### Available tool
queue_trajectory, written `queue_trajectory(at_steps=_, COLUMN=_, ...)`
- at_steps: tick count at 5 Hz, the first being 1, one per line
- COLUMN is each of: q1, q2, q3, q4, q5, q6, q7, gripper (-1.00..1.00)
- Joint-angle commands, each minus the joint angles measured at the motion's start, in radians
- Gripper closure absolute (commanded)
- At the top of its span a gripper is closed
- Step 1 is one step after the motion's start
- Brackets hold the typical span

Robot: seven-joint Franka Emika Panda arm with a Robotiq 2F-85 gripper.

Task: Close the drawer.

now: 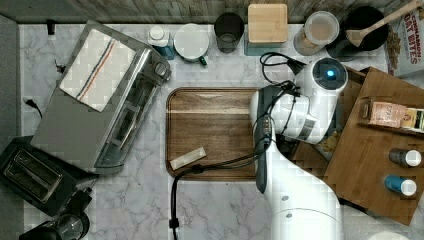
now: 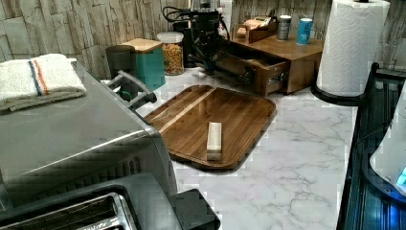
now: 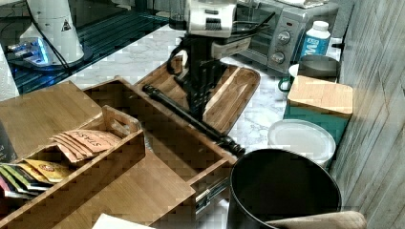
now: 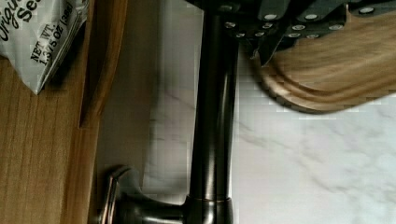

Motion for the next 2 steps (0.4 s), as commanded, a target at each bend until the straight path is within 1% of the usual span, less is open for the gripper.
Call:
queue_trajectory(at_steps=1, q1=-0.232, q2=0.017, q3=-0.233, q4=0.057, q5=-0.079, q6=0.029, q7=-0.115, gripper=1.00)
queue_trajectory(at_steps=2, q1=-0.235, q2=0.018, q3=-0.256, q4=0.054, q5=-0.105, q6=0.061, q7=-0.093, gripper=1.00)
